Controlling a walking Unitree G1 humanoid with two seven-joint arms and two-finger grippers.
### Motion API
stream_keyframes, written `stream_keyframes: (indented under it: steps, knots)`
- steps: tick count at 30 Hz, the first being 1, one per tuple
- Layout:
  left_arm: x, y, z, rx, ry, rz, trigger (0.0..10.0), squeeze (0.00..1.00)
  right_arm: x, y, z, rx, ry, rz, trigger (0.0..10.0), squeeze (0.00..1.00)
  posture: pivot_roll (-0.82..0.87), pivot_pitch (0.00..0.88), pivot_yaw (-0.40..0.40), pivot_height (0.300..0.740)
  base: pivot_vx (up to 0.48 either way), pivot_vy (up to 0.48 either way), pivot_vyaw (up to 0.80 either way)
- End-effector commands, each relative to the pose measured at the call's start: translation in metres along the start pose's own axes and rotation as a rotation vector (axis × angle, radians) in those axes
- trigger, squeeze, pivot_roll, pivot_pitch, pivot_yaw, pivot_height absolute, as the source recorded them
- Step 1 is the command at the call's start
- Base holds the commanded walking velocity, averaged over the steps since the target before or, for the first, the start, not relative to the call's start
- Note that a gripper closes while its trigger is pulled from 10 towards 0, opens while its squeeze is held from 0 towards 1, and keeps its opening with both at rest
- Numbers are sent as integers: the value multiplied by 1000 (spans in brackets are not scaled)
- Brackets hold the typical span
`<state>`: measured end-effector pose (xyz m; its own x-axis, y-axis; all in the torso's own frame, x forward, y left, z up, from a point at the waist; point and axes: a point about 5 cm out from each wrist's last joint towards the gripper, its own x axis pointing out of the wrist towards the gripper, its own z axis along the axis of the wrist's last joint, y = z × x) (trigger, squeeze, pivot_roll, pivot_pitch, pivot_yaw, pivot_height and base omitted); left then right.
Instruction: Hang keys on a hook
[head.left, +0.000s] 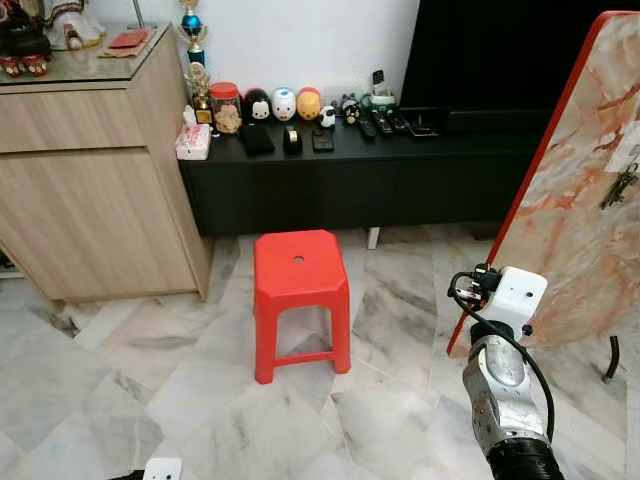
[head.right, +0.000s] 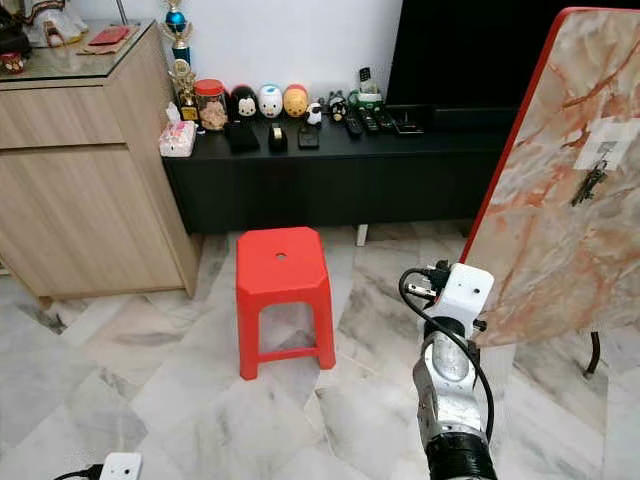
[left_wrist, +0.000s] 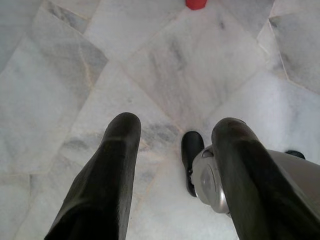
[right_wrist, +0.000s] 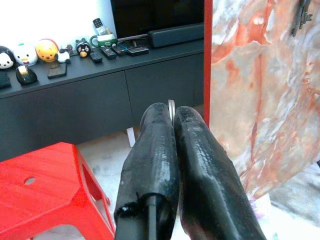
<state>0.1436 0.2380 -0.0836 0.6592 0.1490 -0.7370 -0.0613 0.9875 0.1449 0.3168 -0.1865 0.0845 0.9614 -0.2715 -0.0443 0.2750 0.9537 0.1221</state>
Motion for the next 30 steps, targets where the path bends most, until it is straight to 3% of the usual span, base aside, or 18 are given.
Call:
stream_keyframes:
  steps: [1, 13, 16, 30]
  knots:
    - [-1, -4, -4, -3, 20, -10, 10000, 0, 3, -2, 4, 1, -12, -12, 10000, 0, 44, 0, -69, 740, 0, -420, 0]
    - [-3, -4, -11, -1, 51, -24, 10000, 0, 5, -1, 7, -3, -19, -6, 10000, 0, 21, 0, -55, 740, 0, -373, 0]
    - [-2, -5, -8, -1, 39, -25, 10000, 0, 4, -1, 6, -3, -16, -8, 10000, 0, 22, 0, -55, 740, 0, 0, 0]
    - [1, -8, -3, -7, 36, -25, 10000, 0, 13, -8, 16, -3, -39, -37, 10000, 0, -6, 0, -43, 740, 0, -411, 0]
